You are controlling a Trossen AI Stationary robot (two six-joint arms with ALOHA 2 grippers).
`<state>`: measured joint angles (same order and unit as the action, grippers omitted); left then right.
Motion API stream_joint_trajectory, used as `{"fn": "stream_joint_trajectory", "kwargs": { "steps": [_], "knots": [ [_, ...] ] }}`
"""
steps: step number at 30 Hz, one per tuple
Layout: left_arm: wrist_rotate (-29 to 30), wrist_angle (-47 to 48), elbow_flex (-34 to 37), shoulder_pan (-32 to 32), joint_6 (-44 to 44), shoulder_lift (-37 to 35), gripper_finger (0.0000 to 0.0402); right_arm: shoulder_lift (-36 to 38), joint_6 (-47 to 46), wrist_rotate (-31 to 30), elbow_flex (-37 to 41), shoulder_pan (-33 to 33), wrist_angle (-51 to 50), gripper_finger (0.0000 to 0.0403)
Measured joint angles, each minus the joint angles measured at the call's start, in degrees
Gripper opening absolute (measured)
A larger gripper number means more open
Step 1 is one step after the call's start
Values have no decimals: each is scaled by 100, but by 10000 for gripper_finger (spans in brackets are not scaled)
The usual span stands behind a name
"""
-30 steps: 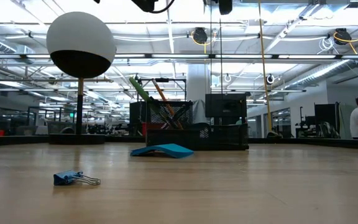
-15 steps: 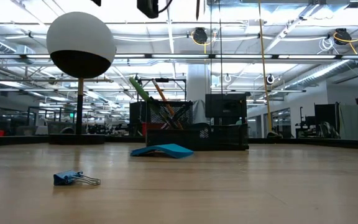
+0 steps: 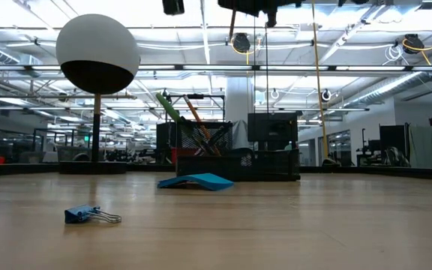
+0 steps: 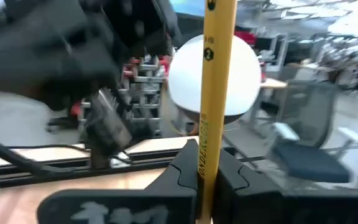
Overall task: Pick and place office supplies into organizer
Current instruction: Put the yellow pencil into the black desk organizer
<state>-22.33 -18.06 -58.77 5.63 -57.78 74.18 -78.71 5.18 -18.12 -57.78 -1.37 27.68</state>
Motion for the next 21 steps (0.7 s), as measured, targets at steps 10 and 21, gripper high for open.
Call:
{"fn": "stream_joint_trajectory", "kwargs": {
  "steps": [10,21],
  "knots": [
    [882,697,-14,-342,1285,-830,3,-586,-455,705,7,-432,79,1],
    [1665,1031,-6,-1216,2007,-1454,4,-1437,-750,870,4,-738,534,2]
  ]
}}
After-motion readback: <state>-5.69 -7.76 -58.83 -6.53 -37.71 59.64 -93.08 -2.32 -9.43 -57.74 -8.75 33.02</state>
